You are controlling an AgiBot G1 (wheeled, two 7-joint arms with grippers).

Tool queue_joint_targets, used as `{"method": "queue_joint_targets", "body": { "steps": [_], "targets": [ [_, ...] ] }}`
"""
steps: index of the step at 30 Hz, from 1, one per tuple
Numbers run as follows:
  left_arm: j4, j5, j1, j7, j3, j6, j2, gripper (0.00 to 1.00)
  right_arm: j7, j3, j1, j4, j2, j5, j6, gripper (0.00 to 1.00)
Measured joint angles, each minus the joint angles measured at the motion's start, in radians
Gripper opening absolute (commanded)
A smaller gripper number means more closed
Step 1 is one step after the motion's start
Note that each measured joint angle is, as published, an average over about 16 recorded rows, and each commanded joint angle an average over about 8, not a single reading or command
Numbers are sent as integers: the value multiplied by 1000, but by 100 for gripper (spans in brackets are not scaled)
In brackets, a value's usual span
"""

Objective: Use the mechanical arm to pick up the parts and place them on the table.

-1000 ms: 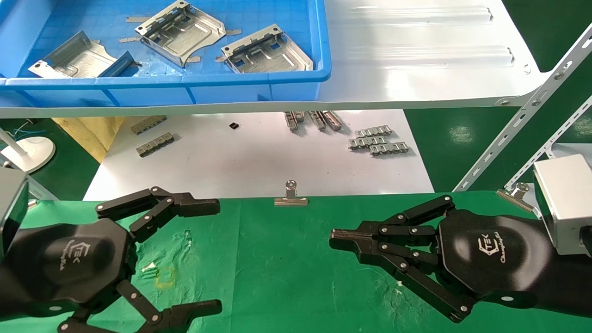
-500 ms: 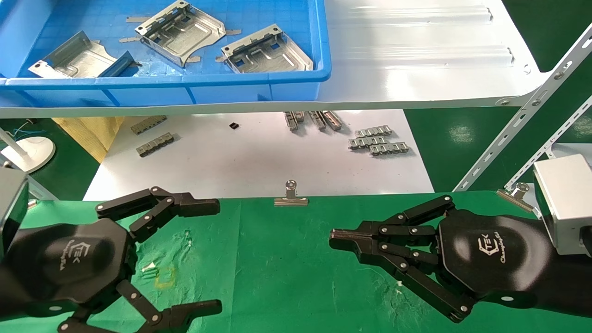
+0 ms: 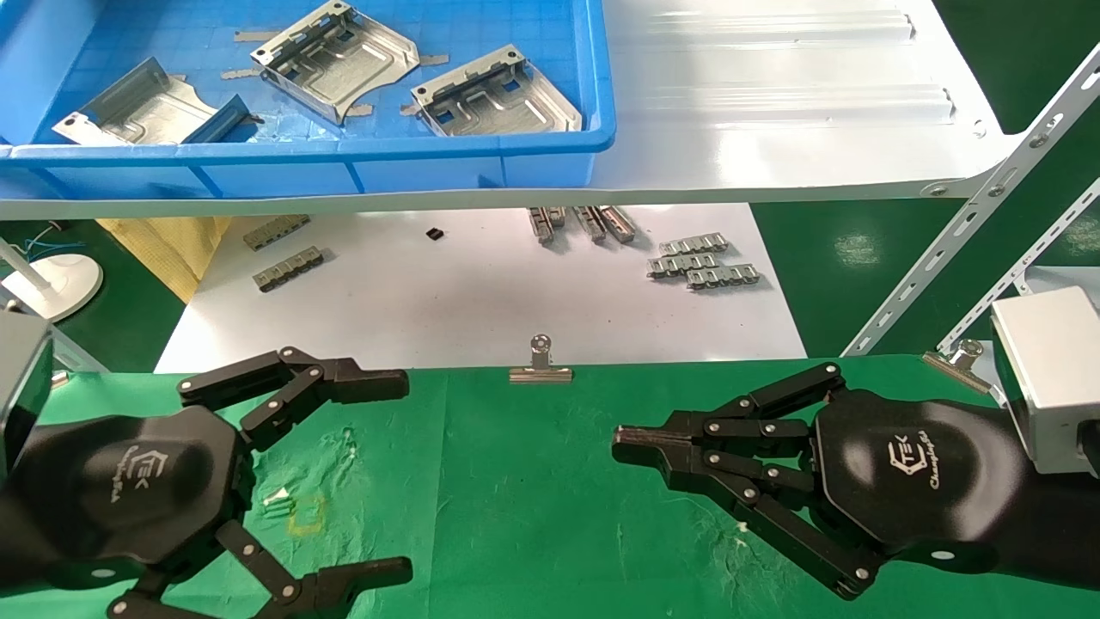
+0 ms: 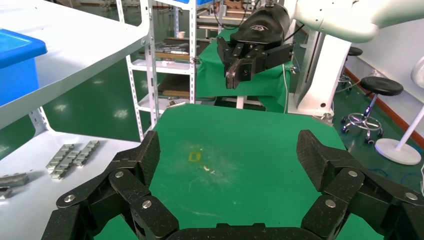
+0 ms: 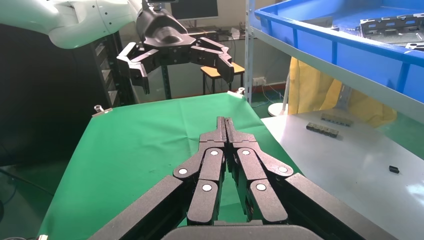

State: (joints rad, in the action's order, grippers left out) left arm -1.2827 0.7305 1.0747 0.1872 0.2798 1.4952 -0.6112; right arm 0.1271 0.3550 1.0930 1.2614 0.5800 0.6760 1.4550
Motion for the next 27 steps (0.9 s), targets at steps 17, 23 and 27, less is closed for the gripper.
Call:
{"method": "queue_joint_targets", "body": {
  "steps": [17,23,27],
  "targets": [
    [1,6,12,-5,-1,-7,-4,100,0,0,0,0,0,0,0,15],
    [24,44,96,-6,0,-35,-25,100,0,0,0,0,0,0,0,90],
    [90,105,211,-7,14,-68,-61,100,0,0,0,0,0,0,0,100]
  ]
}}
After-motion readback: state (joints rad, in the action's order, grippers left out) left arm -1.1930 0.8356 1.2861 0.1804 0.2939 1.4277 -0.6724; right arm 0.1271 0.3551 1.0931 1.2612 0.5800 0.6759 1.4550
